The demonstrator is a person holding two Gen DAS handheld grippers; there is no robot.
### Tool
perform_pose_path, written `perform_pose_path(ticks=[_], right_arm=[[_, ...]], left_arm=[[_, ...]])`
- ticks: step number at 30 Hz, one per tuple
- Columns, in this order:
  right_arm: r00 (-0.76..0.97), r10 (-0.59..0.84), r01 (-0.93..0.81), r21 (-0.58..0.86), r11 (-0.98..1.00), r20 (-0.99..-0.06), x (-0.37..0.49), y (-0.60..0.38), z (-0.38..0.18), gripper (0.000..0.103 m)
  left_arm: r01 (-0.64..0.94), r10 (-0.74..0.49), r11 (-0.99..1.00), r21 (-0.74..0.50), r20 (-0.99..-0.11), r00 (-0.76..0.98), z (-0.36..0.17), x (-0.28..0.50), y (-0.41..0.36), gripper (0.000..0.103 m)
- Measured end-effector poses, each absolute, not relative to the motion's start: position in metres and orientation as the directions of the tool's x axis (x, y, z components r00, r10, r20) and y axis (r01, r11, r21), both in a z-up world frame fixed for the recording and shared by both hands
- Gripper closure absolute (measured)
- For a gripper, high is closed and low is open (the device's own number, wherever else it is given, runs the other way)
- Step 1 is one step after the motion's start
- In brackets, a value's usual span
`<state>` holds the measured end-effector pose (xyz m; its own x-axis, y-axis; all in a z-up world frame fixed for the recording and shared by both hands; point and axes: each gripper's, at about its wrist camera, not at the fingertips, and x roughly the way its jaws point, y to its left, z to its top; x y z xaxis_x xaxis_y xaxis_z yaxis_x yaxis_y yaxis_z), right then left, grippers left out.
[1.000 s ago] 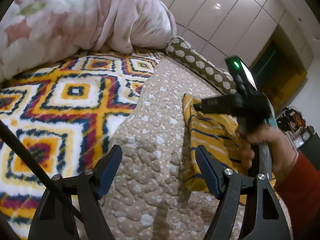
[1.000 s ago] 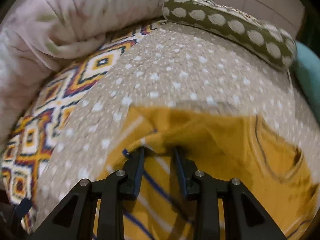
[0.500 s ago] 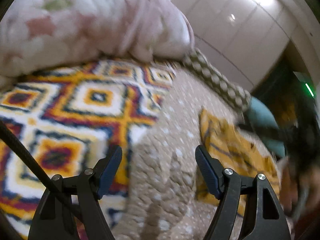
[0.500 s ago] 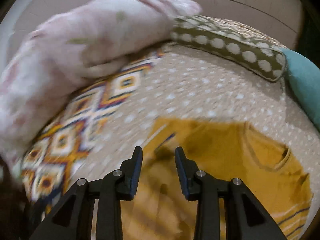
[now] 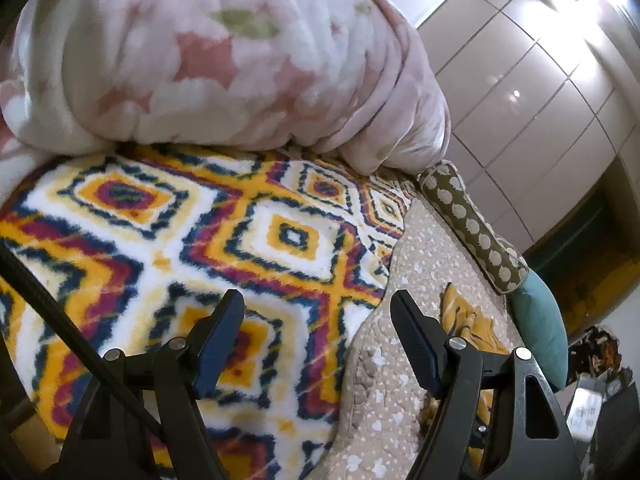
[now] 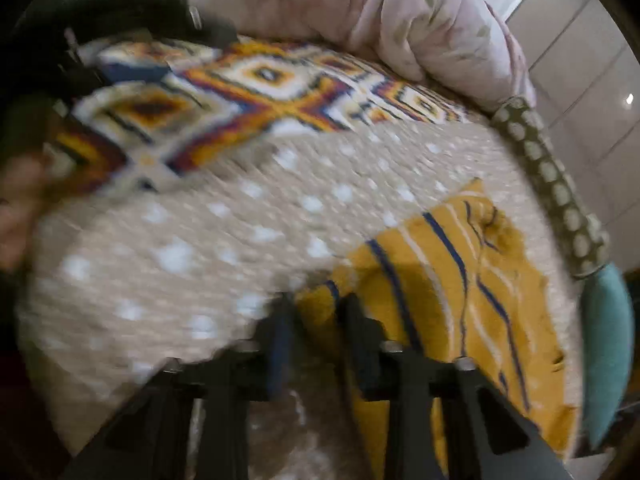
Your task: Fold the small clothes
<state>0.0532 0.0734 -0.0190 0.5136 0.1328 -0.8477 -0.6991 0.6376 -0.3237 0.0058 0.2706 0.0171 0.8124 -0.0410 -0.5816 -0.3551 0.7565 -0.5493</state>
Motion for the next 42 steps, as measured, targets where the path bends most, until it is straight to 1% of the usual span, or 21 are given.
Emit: perform_pose_path(ticks=[2, 7, 10, 13, 15, 16, 18, 21, 23, 26, 28, 29, 30, 31, 32, 34, 35, 36, 37, 38, 42], right_arm=[[0.489, 0.158, -0.672, -0.255, 0.695, -0.858, 0.061, 0.069, -0.010, 0.093], [0.415, 0.342, -0.629, 0.006, 0.777, -0.843, 0.074, 0.072, 0.023, 0.094], [0.370, 0.379, -0.583, 0.106, 0.806, -0.848, 0.087, 0.071, 0.012, 0.094], [0.305, 0.398, -0.547, 0.182, 0.817, -0.865, 0.091, 0.064, -0.009, 0.089], [0.306, 0.440, -0.538, 0.228, 0.811, -0.844, 0.088, 0.053, -0.002, 0.086], [0.295, 0.483, -0.537, 0.275, 0.798, -0.824, 0.087, 0.043, 0.007, 0.085], [0.344, 0.524, -0.534, 0.297, 0.792, -0.780, 0.081, 0.019, 0.030, 0.084], [0.467, 0.459, -0.469, 0.228, 0.853, -0.756, 0.081, -0.035, 0.057, 0.082], [0.520, 0.363, -0.367, 0.182, 0.912, -0.773, 0.091, -0.079, 0.060, 0.081], [0.543, 0.168, -0.171, 0.087, 0.981, -0.823, 0.117, -0.152, 0.042, 0.082], [0.505, 0.027, -0.043, 0.005, 0.999, -0.863, 0.136, -0.200, 0.020, 0.082], [0.468, -0.052, 0.049, -0.033, 0.998, -0.882, 0.146, -0.233, 0.006, 0.081], [0.453, -0.072, 0.100, -0.029, 0.995, -0.889, 0.150, -0.253, 0.000, 0.081], [0.456, -0.067, 0.169, 0.013, 0.985, -0.887, 0.152, -0.281, -0.003, 0.086], [0.472, -0.044, 0.219, 0.069, 0.973, -0.881, 0.151, -0.301, -0.002, 0.088], [0.499, -0.039, 0.314, 0.139, 0.939, -0.866, 0.144, -0.333, 0.005, 0.088], [0.508, -0.037, 0.327, 0.153, 0.932, -0.861, 0.141, -0.340, 0.007, 0.083], [0.503, -0.117, 0.371, 0.092, 0.924, -0.856, 0.136, -0.345, 0.014, 0.079], [0.505, -0.176, 0.389, 0.041, 0.920, -0.845, 0.129, -0.349, 0.020, 0.070], [0.517, -0.189, 0.387, 0.031, 0.922, -0.835, 0.123, -0.352, 0.024, 0.062], [0.574, -0.075, 0.345, 0.157, 0.925, -0.816, 0.074, -0.365, 0.040, 0.061]], left_arm=[[-0.357, -0.026, 0.761, -0.541, -0.576, 0.817, 0.020, 0.002, 0.272, 0.029], [-0.385, -0.004, 0.744, -0.546, -0.580, 0.815, 0.019, 0.000, 0.278, 0.029], [-0.393, 0.000, 0.750, -0.533, -0.593, 0.805, 0.016, 0.003, 0.276, 0.029], [-0.390, 0.009, 0.763, -0.515, -0.595, 0.804, 0.017, 0.004, 0.271, 0.029], [-0.386, 0.015, 0.774, -0.502, -0.594, 0.804, 0.019, 0.004, 0.267, 0.029], [-0.383, 0.020, 0.781, -0.493, -0.594, 0.804, 0.019, 0.005, 0.264, 0.029], [-0.373, 0.023, 0.799, -0.472, -0.595, 0.803, 0.021, 0.006, 0.256, 0.029], [-0.343, 0.009, 0.824, -0.451, -0.595, 0.804, 0.023, 0.010, 0.244, 0.029], [-0.324, -0.002, 0.839, -0.438, -0.596, 0.803, 0.023, 0.012, 0.236, 0.029], [-0.303, -0.008, 0.856, -0.420, -0.595, 0.804, 0.024, 0.013, 0.227, 0.029], [-0.293, -0.007, 0.865, -0.408, -0.593, 0.805, 0.025, 0.013, 0.222, 0.029], [-0.289, -0.004, 0.869, -0.400, -0.591, 0.807, 0.025, 0.014, 0.219, 0.028], [-0.288, -0.001, 0.872, -0.395, -0.590, 0.807, 0.025, 0.014, 0.218, 0.028], [-0.287, 0.003, 0.876, -0.388, -0.590, 0.807, 0.025, 0.014, 0.216, 0.028], [-0.286, 0.007, 0.880, -0.380, -0.590, 0.807, 0.024, 0.014, 0.214, 0.028], [-0.283, 0.016, 0.889, -0.360, -0.594, 0.804, 0.023, 0.015, 0.208, 0.028], [-0.281, 0.020, 0.895, -0.347, -0.597, 0.802, 0.022, 0.016, 0.205, 0.028], [-0.276, 0.022, 0.901, -0.334, -0.601, 0.799, 0.021, 0.016, 0.201, 0.028], [-0.268, 0.024, 0.911, -0.314, -0.607, 0.794, 0.020, 0.017, 0.196, 0.028], [-0.262, 0.028, 0.918, -0.299, -0.609, 0.792, 0.021, 0.017, 0.191, 0.028], [-0.218, 0.032, 0.948, -0.232, -0.612, 0.791, 0.028, 0.011, 0.166, 0.028]])
